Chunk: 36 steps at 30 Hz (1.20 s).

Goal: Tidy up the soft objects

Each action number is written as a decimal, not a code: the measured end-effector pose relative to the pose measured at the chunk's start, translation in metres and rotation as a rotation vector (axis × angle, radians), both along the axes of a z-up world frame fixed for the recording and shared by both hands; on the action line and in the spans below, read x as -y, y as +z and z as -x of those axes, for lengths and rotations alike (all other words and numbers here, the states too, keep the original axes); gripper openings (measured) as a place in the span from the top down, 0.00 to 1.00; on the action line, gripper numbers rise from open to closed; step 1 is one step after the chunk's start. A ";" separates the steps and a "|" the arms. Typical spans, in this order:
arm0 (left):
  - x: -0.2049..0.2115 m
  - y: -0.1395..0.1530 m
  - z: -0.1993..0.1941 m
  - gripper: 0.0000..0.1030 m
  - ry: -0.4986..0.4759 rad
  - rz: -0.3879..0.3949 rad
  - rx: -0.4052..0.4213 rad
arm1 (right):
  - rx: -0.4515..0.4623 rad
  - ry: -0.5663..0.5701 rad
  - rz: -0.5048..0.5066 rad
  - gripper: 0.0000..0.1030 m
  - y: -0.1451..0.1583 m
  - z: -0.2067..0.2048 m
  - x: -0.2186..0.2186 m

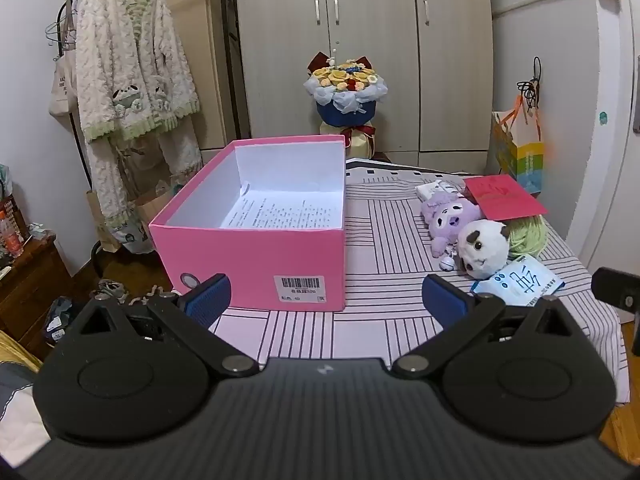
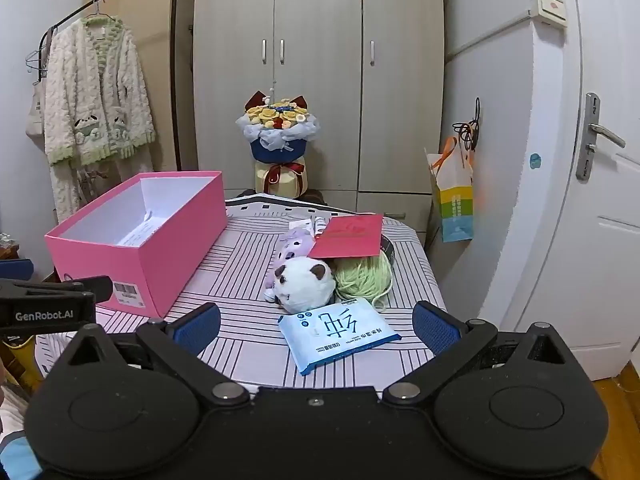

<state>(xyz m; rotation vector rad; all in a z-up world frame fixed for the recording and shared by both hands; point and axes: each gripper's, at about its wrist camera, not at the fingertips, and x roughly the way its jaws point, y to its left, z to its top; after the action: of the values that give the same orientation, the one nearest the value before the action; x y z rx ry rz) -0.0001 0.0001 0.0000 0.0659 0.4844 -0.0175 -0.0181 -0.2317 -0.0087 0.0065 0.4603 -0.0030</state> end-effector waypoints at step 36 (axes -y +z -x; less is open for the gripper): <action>-0.001 -0.003 0.008 0.00 -0.081 0.027 -0.043 | -0.033 -0.005 0.009 0.00 -0.007 -0.003 0.008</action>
<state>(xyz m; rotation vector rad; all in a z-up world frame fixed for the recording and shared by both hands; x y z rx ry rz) -0.0077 0.0012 -0.0028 0.0585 0.5245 -0.1049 -0.0153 -0.2400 -0.0156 -0.0017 0.4933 -0.0097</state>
